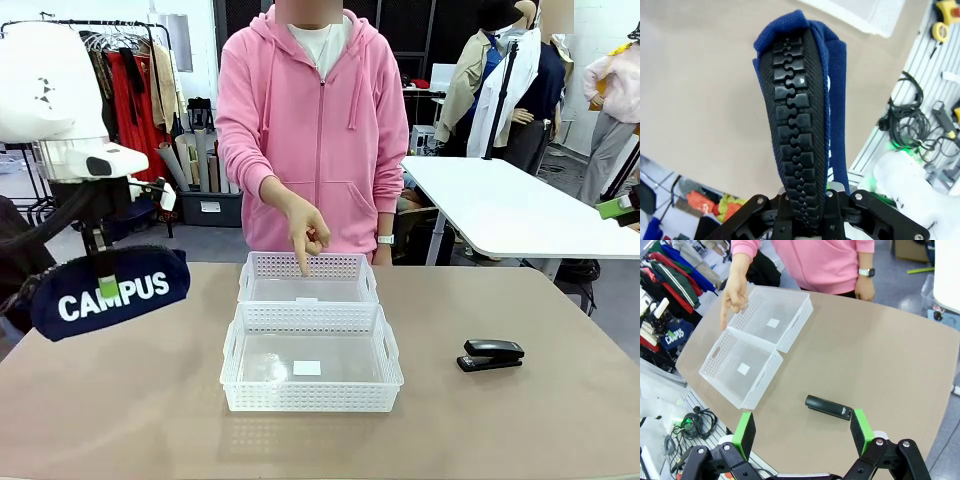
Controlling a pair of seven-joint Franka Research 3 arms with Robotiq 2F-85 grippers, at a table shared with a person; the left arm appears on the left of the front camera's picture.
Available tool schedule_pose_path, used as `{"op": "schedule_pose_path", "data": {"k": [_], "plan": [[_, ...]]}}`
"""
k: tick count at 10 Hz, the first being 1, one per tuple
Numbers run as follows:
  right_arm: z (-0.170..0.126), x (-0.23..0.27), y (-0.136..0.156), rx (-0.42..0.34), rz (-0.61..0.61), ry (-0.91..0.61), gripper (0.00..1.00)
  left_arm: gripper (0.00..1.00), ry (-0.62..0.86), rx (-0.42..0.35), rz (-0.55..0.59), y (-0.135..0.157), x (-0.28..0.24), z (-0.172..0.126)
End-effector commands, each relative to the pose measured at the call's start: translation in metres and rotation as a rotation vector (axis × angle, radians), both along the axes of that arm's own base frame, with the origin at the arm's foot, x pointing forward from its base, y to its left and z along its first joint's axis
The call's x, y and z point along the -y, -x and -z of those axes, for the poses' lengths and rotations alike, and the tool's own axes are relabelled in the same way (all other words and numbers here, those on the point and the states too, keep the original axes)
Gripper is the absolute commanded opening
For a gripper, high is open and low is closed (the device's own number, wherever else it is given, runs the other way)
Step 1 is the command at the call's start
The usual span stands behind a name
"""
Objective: Distribute items into two baskets.
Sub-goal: Place the picked Pencil pouch into the Organizing basket as instructed by the person.
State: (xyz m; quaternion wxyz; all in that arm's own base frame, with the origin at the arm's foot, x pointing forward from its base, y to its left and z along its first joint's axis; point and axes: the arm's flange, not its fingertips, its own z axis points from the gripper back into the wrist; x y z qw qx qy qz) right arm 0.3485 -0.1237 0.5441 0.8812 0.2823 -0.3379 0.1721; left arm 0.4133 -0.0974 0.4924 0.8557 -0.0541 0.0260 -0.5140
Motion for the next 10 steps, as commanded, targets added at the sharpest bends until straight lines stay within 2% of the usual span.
{"op": "schedule_pose_path", "data": {"k": [1,5,8,10], "plan": [[-0.001,0.000,-0.001,0.021,-0.013,-0.025,1.00,0.00,0.038,-0.005,0.081,0.004,0.016,0.006],[-0.001,0.000,-0.001,0.021,-0.013,-0.025,1.00,0.00,0.049,-0.009,0.183,0.004,0.056,0.007],[-0.001,0.000,-0.001,0.021,-0.013,-0.025,1.00,0.00,0.066,-0.015,0.342,0.010,0.079,0.006],[-0.001,0.000,-0.001,0.021,-0.013,-0.025,1.00,0.00,0.059,-0.029,0.403,0.012,0.099,0.006]]}}
